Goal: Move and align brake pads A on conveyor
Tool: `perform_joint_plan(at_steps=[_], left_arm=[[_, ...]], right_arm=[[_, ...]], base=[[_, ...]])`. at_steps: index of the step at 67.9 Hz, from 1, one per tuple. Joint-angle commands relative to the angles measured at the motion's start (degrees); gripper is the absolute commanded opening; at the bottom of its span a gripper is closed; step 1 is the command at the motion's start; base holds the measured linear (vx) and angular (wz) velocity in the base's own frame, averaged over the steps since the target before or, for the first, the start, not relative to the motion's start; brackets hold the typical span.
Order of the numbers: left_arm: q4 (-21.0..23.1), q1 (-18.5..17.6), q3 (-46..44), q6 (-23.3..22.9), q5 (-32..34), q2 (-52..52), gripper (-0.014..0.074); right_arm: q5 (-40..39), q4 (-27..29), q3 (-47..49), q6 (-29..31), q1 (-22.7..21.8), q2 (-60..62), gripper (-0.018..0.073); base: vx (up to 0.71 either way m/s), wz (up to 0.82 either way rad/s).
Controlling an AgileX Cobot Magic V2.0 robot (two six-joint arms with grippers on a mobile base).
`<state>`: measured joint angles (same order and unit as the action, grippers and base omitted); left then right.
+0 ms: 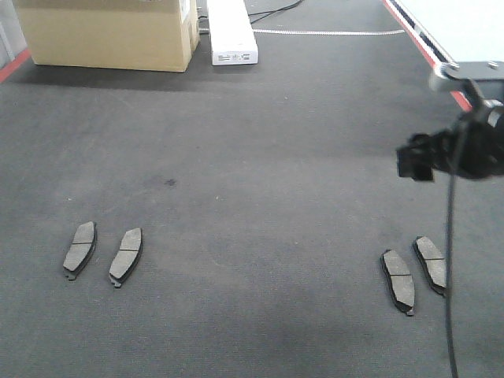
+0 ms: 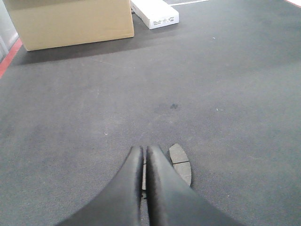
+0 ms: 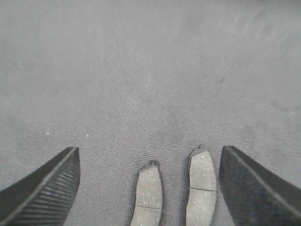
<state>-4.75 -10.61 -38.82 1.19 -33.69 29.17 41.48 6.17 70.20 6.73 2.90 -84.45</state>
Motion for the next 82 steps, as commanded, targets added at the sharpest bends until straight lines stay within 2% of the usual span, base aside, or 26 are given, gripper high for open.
perform_joint_plan(at_steps=[1,11,27,43,58,62,71,82], left_arm=[[-0.1,-0.4,-1.3,-0.1,4.4,0.3,-0.0006],[-0.1,-0.4,-1.3,-0.1,4.4,0.3,-0.0006],[-0.1,-0.4,-1.3,-0.1,4.4,0.3,-0.0006],[-0.1,-0.4,-1.3,-0.1,4.4,0.3,-0.0006],[-0.1,-0.4,-1.3,-0.1,4.4,0.3,-0.0006],[-0.1,-0.4,-1.3,-0.1,4.4,0.3,-0.0006],[-0.1,-0.4,-1.3,-0.1,4.4,0.3,-0.0006],[-0.1,-0.4,-1.3,-0.1,4.4,0.3,-0.0006]], right_arm=[[-8.2,-0.1,-5.9,0.0,-0.1,8.2,0.0561],[-16.1,0.2,-19.6,0.0,-1.4,19.1,0.0561],[-18.8,2.7,-34.9,0.8,-7.7,35.0,0.0561],[-18.4,2.5,-42.0,1.1,-8.3,49.1,0.0561],[-18.0,2.5,-45.1,1.1,-8.3,56.5,0.0542],[-17.8,2.5,-45.3,1.1,-8.3,57.9,0.0507],[-18.2,2.5,-45.3,1.1,-8.3,59.2,0.0346],[-18.0,2.5,-45.3,1.1,-8.3,59.2,0.0047]], base=[[0.0,0.0],[0.0,0.0],[0.0,0.0],[0.0,0.0],[0.0,0.0],[0.0,0.0],[0.0,0.0],[0.0,0.0]])
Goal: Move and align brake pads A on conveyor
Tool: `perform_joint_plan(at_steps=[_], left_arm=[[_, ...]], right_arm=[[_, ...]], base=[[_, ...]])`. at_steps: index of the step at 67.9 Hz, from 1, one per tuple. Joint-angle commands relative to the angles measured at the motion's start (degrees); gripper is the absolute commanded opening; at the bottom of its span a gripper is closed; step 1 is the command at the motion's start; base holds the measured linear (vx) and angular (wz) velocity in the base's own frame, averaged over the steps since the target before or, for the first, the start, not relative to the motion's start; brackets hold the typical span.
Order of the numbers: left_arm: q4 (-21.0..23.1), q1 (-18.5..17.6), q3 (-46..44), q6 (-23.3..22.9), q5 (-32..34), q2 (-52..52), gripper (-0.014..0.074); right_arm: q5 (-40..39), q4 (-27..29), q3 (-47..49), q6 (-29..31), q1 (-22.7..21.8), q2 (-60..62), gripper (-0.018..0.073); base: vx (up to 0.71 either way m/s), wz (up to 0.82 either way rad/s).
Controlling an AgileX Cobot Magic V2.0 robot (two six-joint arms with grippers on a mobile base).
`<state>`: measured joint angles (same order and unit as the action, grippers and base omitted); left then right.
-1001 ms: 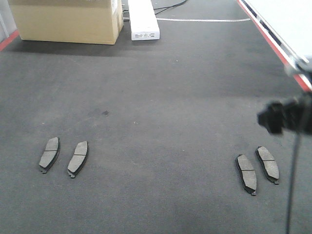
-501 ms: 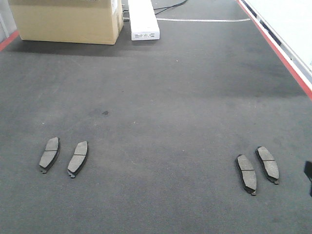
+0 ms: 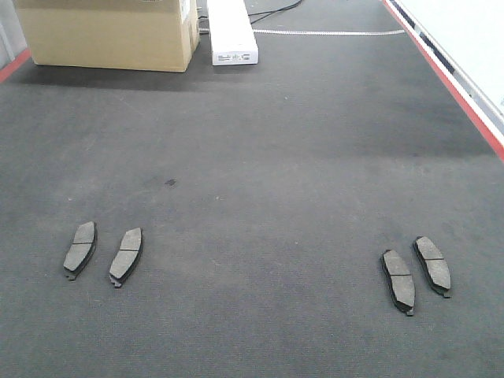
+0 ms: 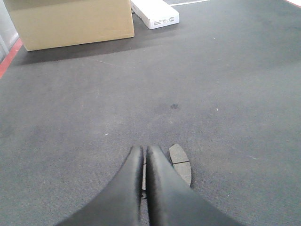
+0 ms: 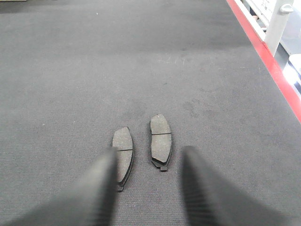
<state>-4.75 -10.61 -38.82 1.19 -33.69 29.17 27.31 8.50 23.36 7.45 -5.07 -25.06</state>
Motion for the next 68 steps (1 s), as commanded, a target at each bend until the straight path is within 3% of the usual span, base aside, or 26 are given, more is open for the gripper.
perform_joint_plan(at_steps=[1,3,68], left_arm=[[-0.1,-0.4,-1.3,-0.1,4.4,0.3,-0.0006],[-0.1,-0.4,-1.3,-0.1,4.4,0.3,-0.0006],[0.4,-1.3,-1.3,-0.1,4.3,-0.6,-0.0006]], right_arm=[[-3.8,0.2,1.6,0.4,-0.3,-0.2,0.0022],[-3.8,0.2,1.6,0.3,-0.3,-0.2,-0.0019],[-3.2,0.2,1.6,0.2,-0.3,0.0,-0.0011]], base=[[0.0,0.0],[0.0,0.0],[0.0,0.0]])
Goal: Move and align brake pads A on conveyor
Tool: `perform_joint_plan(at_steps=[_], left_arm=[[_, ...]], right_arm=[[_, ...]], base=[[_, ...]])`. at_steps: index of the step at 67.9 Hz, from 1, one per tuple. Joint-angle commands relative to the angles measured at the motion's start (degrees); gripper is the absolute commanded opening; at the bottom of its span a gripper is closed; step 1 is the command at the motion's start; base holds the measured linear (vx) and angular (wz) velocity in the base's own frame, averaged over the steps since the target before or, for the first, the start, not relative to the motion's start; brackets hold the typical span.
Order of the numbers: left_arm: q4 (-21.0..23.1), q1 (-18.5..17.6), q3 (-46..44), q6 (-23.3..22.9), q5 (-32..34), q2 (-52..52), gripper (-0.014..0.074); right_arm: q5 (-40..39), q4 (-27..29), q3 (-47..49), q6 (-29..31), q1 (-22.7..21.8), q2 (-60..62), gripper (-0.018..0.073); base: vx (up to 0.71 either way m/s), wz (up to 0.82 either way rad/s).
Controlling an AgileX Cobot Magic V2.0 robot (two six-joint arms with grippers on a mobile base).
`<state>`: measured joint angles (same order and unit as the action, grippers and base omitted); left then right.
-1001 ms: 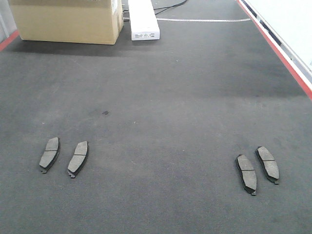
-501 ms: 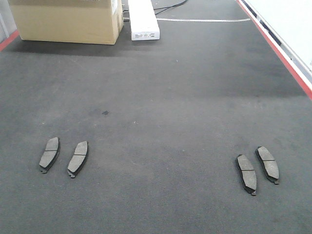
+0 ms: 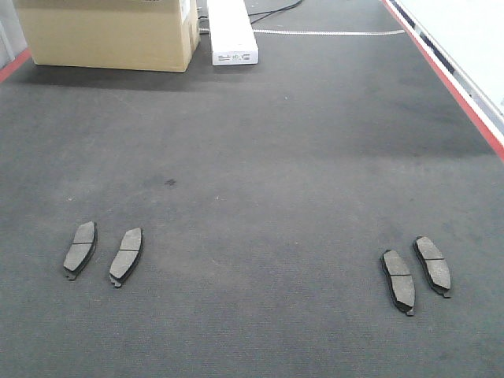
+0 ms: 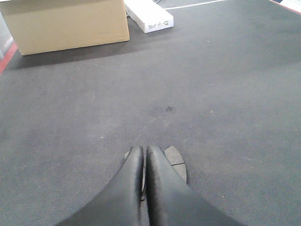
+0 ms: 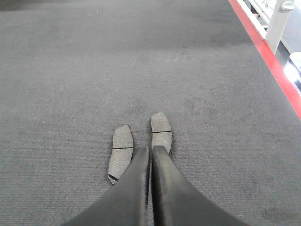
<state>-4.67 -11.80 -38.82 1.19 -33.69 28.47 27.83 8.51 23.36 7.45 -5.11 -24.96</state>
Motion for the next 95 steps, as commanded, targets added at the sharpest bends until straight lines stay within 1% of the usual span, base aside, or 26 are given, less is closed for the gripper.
perform_joint_plan(at_steps=[1,10,20,25,30,37,42,49,50,62,69,73,76,84,95], left_arm=[[0.3,0.0,-1.3,-0.1,4.3,0.1,-0.0006],[0.5,2.9,-1.3,-0.2,3.0,-0.7,-0.0006],[4.7,7.5,-0.3,-0.7,3.2,-3.0,-0.0006],[6.8,10.0,2.5,-0.7,4.8,-5.1,-0.0006],[9.6,12.1,7.2,-0.7,6.4,-7.6,-0.0006],[10.7,13.5,14.2,-0.6,8.6,-11.0,-0.0006],[10.6,13.7,18.7,-0.6,10.9,-13.4,-0.0006],[10.4,13.7,25.0,-0.6,16.1,-16.6,-0.0006],[10.3,13.7,26.1,-0.5,17.7,-17.2,-0.0006],[10.4,13.7,35.1,-0.5,27.4,-22.6,-0.0006],[10.9,13.7,39.7,-0.7,31.1,-26.6,-0.0006],[10.9,13.7,41.4,-0.8,31.2,-28.7,-0.0006],[10.9,13.6,41.4,-0.8,28.6,-30.3,-0.0006],[10.8,13.2,41.4,-0.8,25.3,-30.1,-0.0006],[10.2,11.8,41.4,-0.7,23.6,-30.1,-0.0006]], right_arm=[[-3.7,0.2,1.6,0.2,-0.3,-0.1,-0.0011],[-3.7,0.2,1.6,0.2,-0.3,-0.1,-0.0011],[-3.7,0.2,1.6,0.2,-0.3,-0.1,-0.0011],[-3.7,0.2,1.6,0.2,-0.3,-0.1,-0.0011],[-3.7,0.2,1.6,0.2,-0.3,-0.1,-0.0011],[-3.7,0.2,1.6,0.2,-0.3,-0.1,-0.0011],[-3.7,0.2,1.6,0.2,-0.3,-0.1,-0.0011],[-3.7,0.2,1.6,0.2,-0.3,-0.1,-0.0011],[-3.7,0.2,1.6,0.2,-0.3,-0.1,-0.0011],[-3.7,0.2,1.6,0.2,-0.3,-0.1,-0.0011],[-3.7,0.2,1.6,0.2,-0.3,-0.1,-0.0011],[-3.7,0.2,1.6,0.2,-0.3,-0.1,-0.0011],[-3.7,0.2,1.6,0.2,-0.3,-0.1,-0.0011],[-3.6,0.2,1.6,0.2,-0.3,-0.1,-0.0011],[-3.5,0.2,1.6,0.2,-0.3,-0.1,-0.0011]], base=[[0.0,0.0],[0.0,0.0],[0.0,0.0],[0.0,0.0],[0.0,0.0],[0.0,0.0],[0.0,0.0],[0.0,0.0],[0.0,0.0],[0.0,0.0],[0.0,0.0],[0.0,0.0],[0.0,0.0],[0.0,0.0],[0.0,0.0]])
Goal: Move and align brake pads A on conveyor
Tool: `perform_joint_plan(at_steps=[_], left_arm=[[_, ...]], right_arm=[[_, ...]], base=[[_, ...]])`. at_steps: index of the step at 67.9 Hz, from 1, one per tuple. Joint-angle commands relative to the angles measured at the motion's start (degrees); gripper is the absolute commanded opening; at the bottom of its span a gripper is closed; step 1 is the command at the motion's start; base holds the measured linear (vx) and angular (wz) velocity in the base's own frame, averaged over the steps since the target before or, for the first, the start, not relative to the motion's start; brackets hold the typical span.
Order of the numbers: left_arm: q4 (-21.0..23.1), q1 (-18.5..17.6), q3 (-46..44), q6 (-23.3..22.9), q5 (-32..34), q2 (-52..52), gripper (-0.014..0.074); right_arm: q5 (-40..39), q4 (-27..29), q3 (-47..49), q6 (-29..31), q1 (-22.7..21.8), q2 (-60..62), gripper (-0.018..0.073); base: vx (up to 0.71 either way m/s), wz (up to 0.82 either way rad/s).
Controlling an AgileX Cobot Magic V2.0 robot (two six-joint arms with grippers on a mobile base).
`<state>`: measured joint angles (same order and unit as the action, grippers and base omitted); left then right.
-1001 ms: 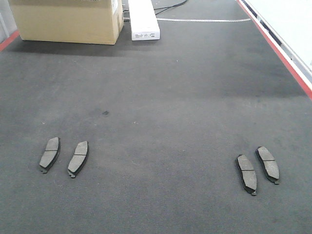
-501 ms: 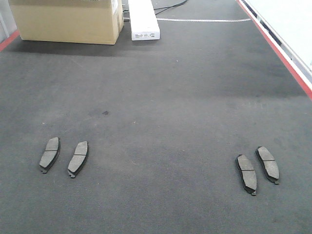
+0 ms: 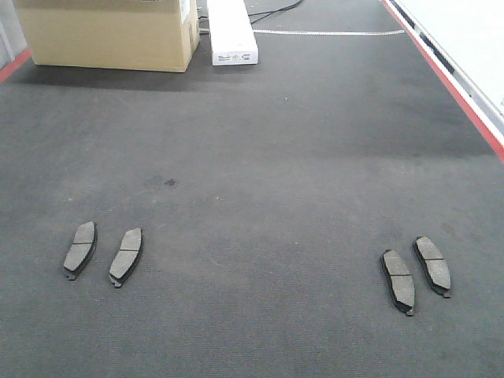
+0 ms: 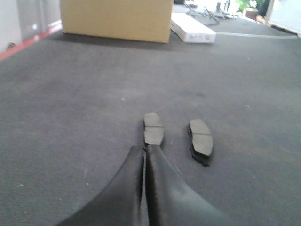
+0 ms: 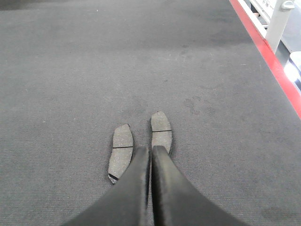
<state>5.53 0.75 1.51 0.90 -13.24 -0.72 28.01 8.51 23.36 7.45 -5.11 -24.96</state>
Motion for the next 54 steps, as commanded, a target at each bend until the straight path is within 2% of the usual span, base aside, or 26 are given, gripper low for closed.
perform_joint_plan(at_steps=[1,54], left_arm=[[0.0,-0.7,1.0,-0.4,3.1,-0.9,-0.0006],[0.2,-0.7,0.9,-0.4,3.1,-0.8,-0.0006]], right_arm=[[-3.7,0.2,1.6,0.2,-0.3,-0.1,-0.0011],[-3.7,0.2,1.6,0.2,-0.3,-0.1,-0.0011]], base=[[0.0,0.0],[0.0,0.0]])
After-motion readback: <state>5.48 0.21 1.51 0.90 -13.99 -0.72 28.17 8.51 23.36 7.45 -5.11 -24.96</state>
